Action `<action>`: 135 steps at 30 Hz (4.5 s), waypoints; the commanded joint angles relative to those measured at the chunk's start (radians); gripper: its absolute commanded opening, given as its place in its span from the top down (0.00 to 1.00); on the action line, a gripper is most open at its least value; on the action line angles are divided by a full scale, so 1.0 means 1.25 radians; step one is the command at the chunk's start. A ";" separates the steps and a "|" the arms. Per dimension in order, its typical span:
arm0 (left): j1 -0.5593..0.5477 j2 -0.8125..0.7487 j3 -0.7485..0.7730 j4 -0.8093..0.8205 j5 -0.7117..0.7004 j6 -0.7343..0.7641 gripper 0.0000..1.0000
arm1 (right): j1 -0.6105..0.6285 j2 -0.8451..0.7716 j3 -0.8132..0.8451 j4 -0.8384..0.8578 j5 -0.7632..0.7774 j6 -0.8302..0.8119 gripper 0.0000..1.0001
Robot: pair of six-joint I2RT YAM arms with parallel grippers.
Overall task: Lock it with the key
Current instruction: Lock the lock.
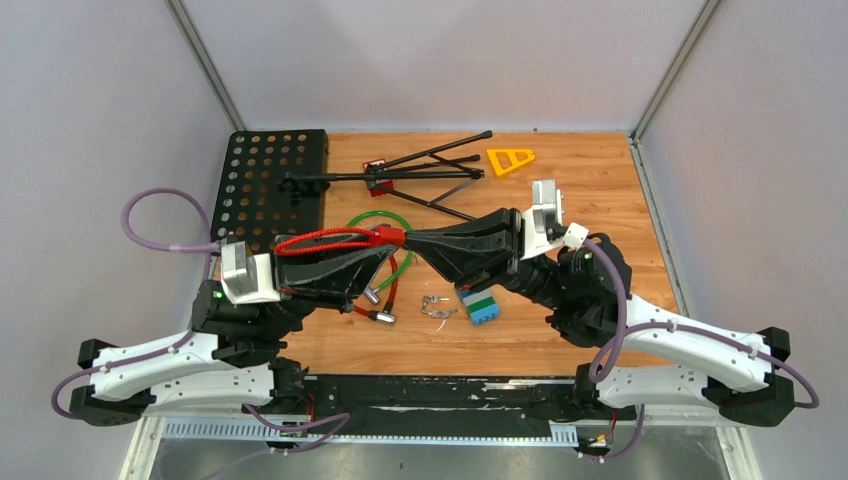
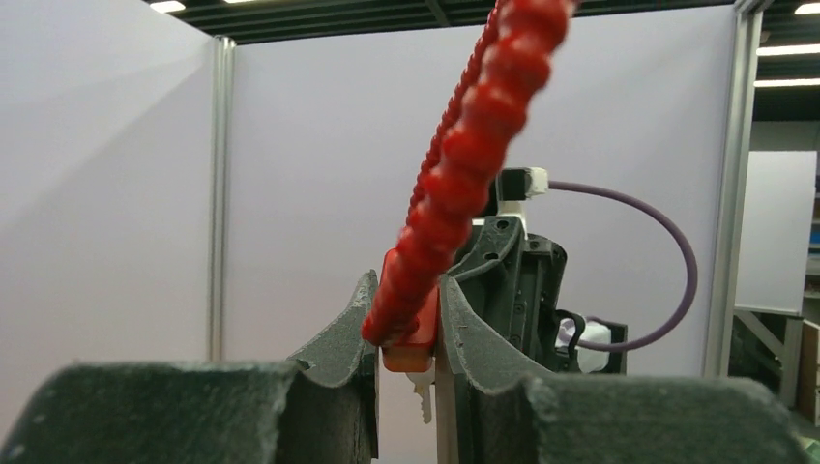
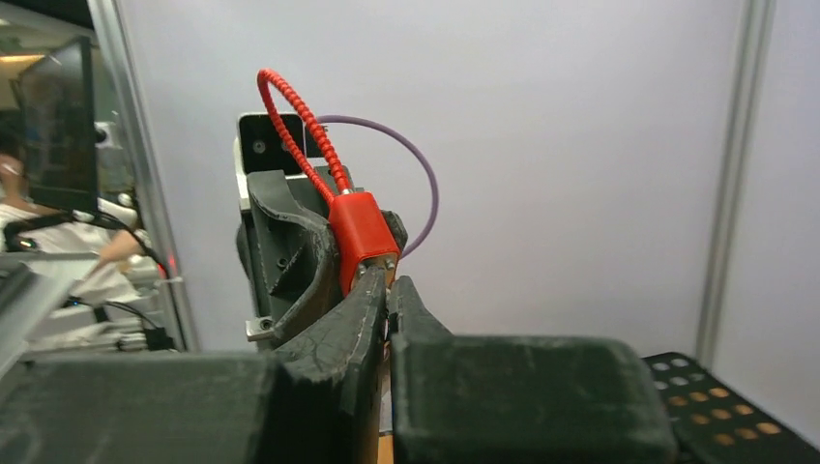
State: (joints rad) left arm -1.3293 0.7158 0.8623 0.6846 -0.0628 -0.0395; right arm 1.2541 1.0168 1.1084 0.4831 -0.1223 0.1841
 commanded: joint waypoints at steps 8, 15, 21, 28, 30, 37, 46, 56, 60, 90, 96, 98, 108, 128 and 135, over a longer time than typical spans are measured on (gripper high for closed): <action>0.008 0.003 0.001 0.026 -0.145 -0.039 1.00 | 0.146 -0.012 -0.003 -0.009 0.027 -0.380 1.00; 0.008 -0.004 0.004 0.015 -0.141 -0.043 1.00 | 0.203 -0.015 -0.004 -0.023 0.111 -0.506 1.00; 0.008 -0.022 -0.001 0.011 -0.130 -0.036 1.00 | 0.220 -0.046 -0.023 -0.014 0.181 -0.525 0.81; 0.008 -0.035 -0.001 0.011 -0.092 -0.029 1.00 | 0.220 -0.108 -0.071 -0.005 0.190 -0.500 0.55; 0.008 -0.035 0.000 0.010 -0.077 -0.034 1.00 | 0.220 -0.113 -0.075 -0.010 0.205 -0.517 0.54; 0.008 -0.019 0.007 0.015 -0.036 -0.079 1.00 | 0.220 -0.066 -0.046 -0.029 0.254 -0.694 0.57; 0.008 -0.013 0.005 0.032 -0.028 -0.106 1.00 | 0.249 0.009 -0.040 0.023 0.269 -0.974 0.65; 0.008 -0.016 0.004 0.022 -0.028 -0.106 1.00 | 0.312 0.047 -0.081 0.202 0.364 -1.184 0.68; 0.008 -0.020 0.005 0.018 -0.029 -0.101 1.00 | 0.318 0.048 -0.083 0.201 0.388 -1.218 0.68; 0.008 0.007 0.023 -0.008 0.027 -0.134 1.00 | 0.311 0.083 -0.024 0.142 0.441 -1.277 0.88; 0.008 0.009 0.035 -0.033 0.045 -0.131 1.00 | 0.311 0.091 -0.012 0.121 0.464 -1.293 0.99; 0.008 0.009 0.039 -0.042 0.045 -0.130 1.00 | 0.311 0.091 -0.006 0.116 0.475 -1.283 1.00; 0.007 0.009 0.079 -0.113 0.124 -0.112 1.00 | 0.302 0.053 0.088 -0.097 0.462 -0.959 1.00; 0.008 0.071 0.176 -0.168 0.459 -0.125 1.00 | 0.029 -0.020 0.180 -0.368 -0.099 -0.345 1.00; 0.008 0.082 0.184 -0.166 0.502 -0.138 1.00 | -0.043 -0.015 0.182 -0.351 -0.206 -0.226 1.00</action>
State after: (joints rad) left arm -1.2892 0.8062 1.0595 0.4854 0.2924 -0.1398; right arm 1.2621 0.9733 1.3121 0.0643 -0.3542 -0.2810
